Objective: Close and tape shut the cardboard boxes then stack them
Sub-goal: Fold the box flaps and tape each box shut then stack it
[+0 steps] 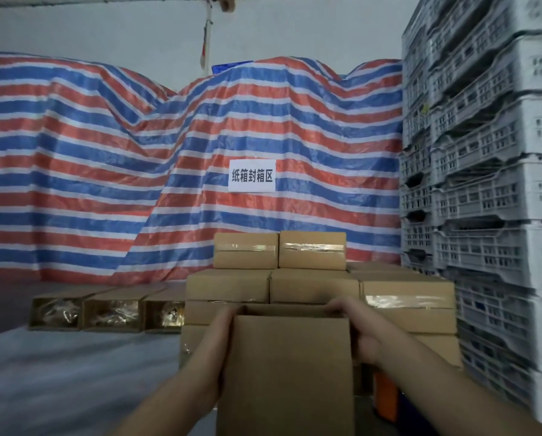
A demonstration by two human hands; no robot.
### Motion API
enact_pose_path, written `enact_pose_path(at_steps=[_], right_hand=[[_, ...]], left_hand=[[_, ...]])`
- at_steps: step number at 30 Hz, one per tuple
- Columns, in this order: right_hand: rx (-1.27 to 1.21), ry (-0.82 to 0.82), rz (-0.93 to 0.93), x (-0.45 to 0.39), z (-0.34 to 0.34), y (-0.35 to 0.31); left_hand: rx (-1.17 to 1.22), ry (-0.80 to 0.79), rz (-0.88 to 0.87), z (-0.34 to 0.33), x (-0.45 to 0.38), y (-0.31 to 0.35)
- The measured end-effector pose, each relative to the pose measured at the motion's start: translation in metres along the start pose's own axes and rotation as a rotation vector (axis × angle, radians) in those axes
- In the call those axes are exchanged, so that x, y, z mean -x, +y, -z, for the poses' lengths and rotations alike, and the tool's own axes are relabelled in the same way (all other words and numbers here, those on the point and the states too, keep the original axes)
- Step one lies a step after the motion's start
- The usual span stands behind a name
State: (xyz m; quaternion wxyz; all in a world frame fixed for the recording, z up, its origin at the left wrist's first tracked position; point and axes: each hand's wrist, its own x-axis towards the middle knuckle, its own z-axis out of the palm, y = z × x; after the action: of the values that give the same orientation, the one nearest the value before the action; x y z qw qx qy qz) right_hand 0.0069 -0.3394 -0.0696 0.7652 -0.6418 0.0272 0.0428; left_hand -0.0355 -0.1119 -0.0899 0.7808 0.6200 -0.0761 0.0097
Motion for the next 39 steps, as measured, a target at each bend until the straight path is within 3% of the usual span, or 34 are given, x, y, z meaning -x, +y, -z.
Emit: enact_pose_path(at_steps=[4, 7, 12, 21, 28, 39], right_hand=[[-0.04, -0.008, 0.124, 0.005, 0.01, 0.006], [-0.056, -0.024, 0.156, -0.003, 0.014, 0.017], [-0.117, 0.06, 0.218, -0.01, 0.008, 0.025], [-0.209, 0.116, 0.332, -0.03, 0.009, 0.051], [-0.234, 0.033, 0.368, -0.024, 0.013, 0.059], [-0.243, 0.083, 0.312, -0.013, 0.01, 0.064]], left_hand=[[0.042, -0.057, -0.009, 0.001, -0.007, -0.001], [0.086, -0.005, 0.006, 0.011, -0.013, -0.005], [0.11, 0.031, 0.01, 0.009, -0.021, -0.015], [0.194, -0.041, -0.088, 0.005, -0.032, -0.039], [0.192, -0.036, -0.082, 0.013, -0.031, -0.044], [0.069, -0.081, -0.061, 0.01, -0.019, -0.044]])
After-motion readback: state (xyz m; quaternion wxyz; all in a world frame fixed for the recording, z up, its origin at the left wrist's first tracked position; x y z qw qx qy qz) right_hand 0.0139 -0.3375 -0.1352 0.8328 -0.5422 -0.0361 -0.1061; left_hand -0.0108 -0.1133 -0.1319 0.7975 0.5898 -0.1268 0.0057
